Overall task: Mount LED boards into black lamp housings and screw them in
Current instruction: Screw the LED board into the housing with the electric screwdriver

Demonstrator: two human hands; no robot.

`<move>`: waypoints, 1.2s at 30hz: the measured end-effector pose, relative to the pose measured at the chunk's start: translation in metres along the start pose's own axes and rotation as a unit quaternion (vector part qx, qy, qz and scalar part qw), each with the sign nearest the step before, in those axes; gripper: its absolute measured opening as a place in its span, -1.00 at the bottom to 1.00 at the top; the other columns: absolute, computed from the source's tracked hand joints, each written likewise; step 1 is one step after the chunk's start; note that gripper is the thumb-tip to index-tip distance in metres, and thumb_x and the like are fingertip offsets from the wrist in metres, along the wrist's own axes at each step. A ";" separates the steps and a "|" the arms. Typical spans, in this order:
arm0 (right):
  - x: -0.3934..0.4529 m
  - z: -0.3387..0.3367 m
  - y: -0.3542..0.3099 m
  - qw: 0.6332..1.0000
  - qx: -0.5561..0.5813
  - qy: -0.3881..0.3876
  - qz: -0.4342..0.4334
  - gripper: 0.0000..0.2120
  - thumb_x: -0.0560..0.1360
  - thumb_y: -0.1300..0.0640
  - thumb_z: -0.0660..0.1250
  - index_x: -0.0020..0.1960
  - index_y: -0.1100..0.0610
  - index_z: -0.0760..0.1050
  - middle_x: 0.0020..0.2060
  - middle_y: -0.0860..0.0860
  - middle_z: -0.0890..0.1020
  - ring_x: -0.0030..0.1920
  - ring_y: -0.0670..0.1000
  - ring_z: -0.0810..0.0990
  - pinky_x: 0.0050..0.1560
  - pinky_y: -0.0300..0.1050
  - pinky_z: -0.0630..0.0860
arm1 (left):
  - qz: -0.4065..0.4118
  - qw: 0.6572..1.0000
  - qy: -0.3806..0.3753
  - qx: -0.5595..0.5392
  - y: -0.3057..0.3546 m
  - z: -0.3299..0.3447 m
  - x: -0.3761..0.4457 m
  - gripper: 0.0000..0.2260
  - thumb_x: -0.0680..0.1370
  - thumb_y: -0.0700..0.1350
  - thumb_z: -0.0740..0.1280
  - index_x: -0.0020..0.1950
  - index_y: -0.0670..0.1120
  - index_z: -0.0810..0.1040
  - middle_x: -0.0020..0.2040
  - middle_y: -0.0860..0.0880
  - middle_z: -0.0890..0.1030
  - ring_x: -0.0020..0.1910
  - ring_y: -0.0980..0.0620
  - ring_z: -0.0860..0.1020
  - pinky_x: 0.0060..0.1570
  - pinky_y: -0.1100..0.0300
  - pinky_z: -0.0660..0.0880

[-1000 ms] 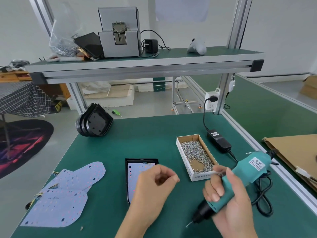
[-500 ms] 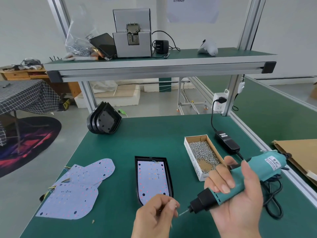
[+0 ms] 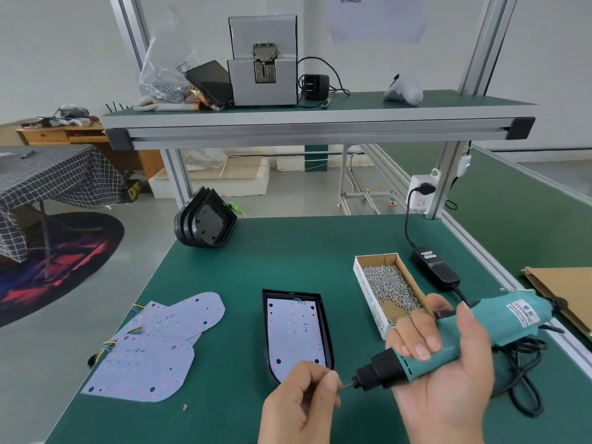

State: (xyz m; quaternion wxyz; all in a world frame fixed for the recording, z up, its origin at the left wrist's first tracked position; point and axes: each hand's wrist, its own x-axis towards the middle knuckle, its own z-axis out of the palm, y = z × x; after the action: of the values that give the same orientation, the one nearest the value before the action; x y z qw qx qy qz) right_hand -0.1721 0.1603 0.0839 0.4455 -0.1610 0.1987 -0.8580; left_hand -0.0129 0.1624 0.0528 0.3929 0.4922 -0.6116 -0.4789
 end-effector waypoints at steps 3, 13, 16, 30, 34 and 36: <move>0.000 0.001 0.001 1.000 -0.006 0.004 -0.014 -0.76 0.55 -0.09 0.26 -0.07 0.08 0.53 -0.48 -0.11 0.31 -0.53 -0.14 0.31 -0.46 -0.26 0.37 | 0.000 1.000 0.007 -0.003 -0.003 0.000 0.000 -0.70 0.61 -0.19 0.40 -0.24 0.17 0.62 -0.35 0.03 0.66 -0.44 0.22 0.49 -0.30 0.42 0.41; 0.000 0.002 0.001 0.999 -0.027 -0.001 -0.032 -0.72 0.65 -0.06 0.15 -0.08 0.05 0.54 -0.49 -0.12 0.32 -0.50 -0.12 0.30 -0.41 -0.24 0.35 | 0.014 0.998 0.040 -0.048 -0.007 0.004 0.001 -0.71 0.61 -0.15 0.40 -0.27 0.14 0.66 -0.38 0.00 0.64 -0.49 0.18 0.39 -0.39 0.39 0.36; -0.001 0.005 0.003 0.998 -0.035 -0.009 -0.043 -0.72 0.66 -0.05 0.14 -0.08 0.05 0.53 -0.49 -0.11 0.34 -0.50 -0.10 0.30 -0.40 -0.23 0.37 | 0.016 0.997 0.054 -0.059 -0.009 0.006 0.002 -0.72 0.61 -0.12 0.40 -0.27 0.15 0.67 -0.37 0.00 0.65 -0.47 0.19 0.39 -0.38 0.40 0.36; 0.001 0.014 0.016 0.998 0.013 0.053 -0.028 -0.78 0.63 -0.06 0.22 -0.08 0.04 0.51 -0.46 -0.12 0.31 -0.47 -0.11 0.29 -0.40 -0.25 0.36 | 0.117 0.977 0.159 -0.076 -0.022 0.015 0.008 -0.85 0.62 0.11 0.35 -0.12 0.21 0.66 -0.28 0.11 0.67 -0.29 0.18 0.59 -0.21 0.49 0.43; 0.000 0.015 0.017 0.998 0.006 0.053 -0.026 -0.78 0.63 -0.06 0.23 -0.09 0.03 0.52 -0.45 -0.11 0.31 -0.47 -0.11 0.31 -0.40 -0.25 0.37 | 0.148 0.973 0.165 -0.066 -0.029 0.016 0.009 -0.86 0.56 0.17 0.31 -0.09 0.22 0.65 -0.25 0.12 0.68 -0.24 0.15 0.61 -0.18 0.47 0.44; 0.000 0.017 0.017 0.998 0.011 0.057 -0.019 -0.78 0.63 -0.07 0.25 -0.08 0.04 0.52 -0.44 -0.11 0.31 -0.47 -0.11 0.31 -0.40 -0.25 0.38 | 0.162 0.969 0.172 -0.073 -0.031 0.016 0.009 -0.86 0.58 0.16 0.31 -0.07 0.22 0.65 -0.22 0.12 0.69 -0.21 0.14 0.64 -0.14 0.48 0.46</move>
State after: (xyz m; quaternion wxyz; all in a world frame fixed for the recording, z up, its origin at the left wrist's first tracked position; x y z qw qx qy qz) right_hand -0.1519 0.1479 0.0907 0.4185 -0.1110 0.2112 -0.8763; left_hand -0.0228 0.1546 0.0186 0.5994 0.4318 -0.5697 -0.3601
